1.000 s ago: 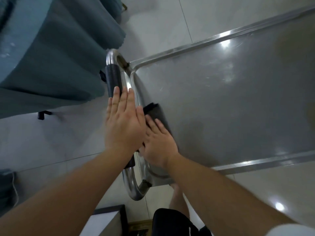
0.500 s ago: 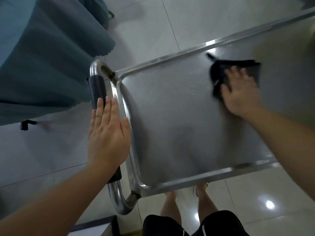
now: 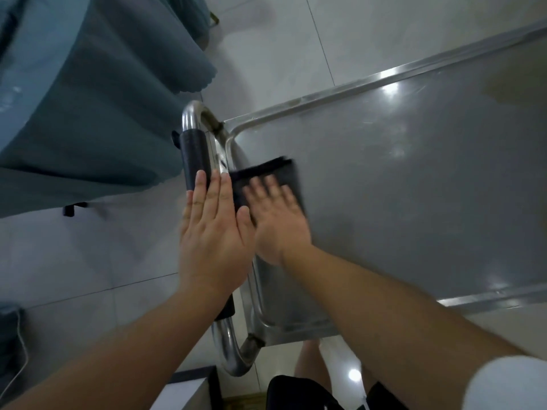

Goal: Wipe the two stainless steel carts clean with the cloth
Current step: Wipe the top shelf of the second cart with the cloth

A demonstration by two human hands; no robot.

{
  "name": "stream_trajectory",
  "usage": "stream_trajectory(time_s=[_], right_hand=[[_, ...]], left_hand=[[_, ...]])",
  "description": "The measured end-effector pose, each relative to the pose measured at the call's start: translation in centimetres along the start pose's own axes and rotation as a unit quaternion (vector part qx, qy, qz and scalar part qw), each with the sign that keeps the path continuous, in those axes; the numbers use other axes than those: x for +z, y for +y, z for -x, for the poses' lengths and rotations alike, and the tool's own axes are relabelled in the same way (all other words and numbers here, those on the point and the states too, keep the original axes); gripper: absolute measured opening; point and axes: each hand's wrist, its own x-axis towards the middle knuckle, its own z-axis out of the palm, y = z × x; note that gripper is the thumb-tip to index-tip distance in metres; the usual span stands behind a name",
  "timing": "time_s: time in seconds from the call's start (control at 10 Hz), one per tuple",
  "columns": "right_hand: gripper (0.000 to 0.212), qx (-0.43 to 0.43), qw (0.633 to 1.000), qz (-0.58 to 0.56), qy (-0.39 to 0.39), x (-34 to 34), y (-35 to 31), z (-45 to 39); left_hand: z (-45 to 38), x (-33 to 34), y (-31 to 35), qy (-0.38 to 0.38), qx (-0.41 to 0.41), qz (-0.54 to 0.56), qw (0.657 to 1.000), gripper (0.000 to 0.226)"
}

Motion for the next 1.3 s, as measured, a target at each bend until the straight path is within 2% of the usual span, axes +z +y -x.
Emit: stream_trajectory(time_s=[0.1,0.2,0.3,0.4,0.5,0.6,0.7,0.8,0.9,1.0,1.1,1.2,1.3], right_hand=[[0.068,-0.157,0.985,0.044,-0.063,-0.2,1.1,-0.1],[0.07,-0.197,0.974,0.084,-0.071,-2.3,6.3,0.5],[0.07,-0.136,0.985,0.096,-0.032,-5.7,13.0,0.6],[0.075,0.002,0.997,0.078,0.015,-9.7,20.7,-0.2],[0.077,0.202,0.976,0.033,0.073,-12.9,27.1,-1.5],[0.076,0.366,0.924,-0.026,0.103,-13.7,28.2,-3.7],[0.075,0.417,0.897,-0.053,0.135,-12.9,24.4,-6.7],[0.073,0.328,0.938,-0.025,0.113,-10.8,17.9,-8.6],[0.07,0.178,0.982,0.002,0.061,-7.4,9.3,-8.1],[0.074,-0.033,0.999,0.028,-0.015,-3.7,1.6,-6.2],[0.076,-0.154,0.985,0.035,-0.072,-2.5,0.1,-5.0],[0.069,-0.202,0.975,0.063,-0.069,-3.5,4.0,-4.7],[0.07,-0.139,0.987,0.077,-0.032,-6.4,10.8,-5.3]], left_hand=[[0.0,0.2,-0.1,0.004,0.004,-0.005,1.0,0.064],[-0.1,0.2,0.0,0.01,0.001,0.006,1.0,0.065],[-0.1,0.3,-0.1,0.006,0.0,0.01,1.0,0.065],[0.0,0.2,-0.2,-0.002,0.004,0.006,1.0,0.065],[0.0,0.2,-0.2,0.001,0.007,0.006,1.0,0.064],[0.0,0.2,-0.2,0.004,0.007,0.008,1.0,0.063],[0.0,0.2,-0.2,0.008,0.007,0.003,1.0,0.063],[-0.1,0.4,-0.2,0.02,0.011,0.002,1.0,0.062],[-0.1,0.5,-0.2,0.027,0.011,-0.001,1.0,0.06],[-0.1,0.5,-0.2,0.025,0.008,-0.008,1.0,0.06],[-0.1,0.3,-0.1,0.017,0.012,-0.01,1.0,0.06],[-0.1,0.0,0.1,0.007,0.008,0.001,1.0,0.061],[0.1,-0.2,0.1,0.006,0.011,0.006,1.0,0.061]])
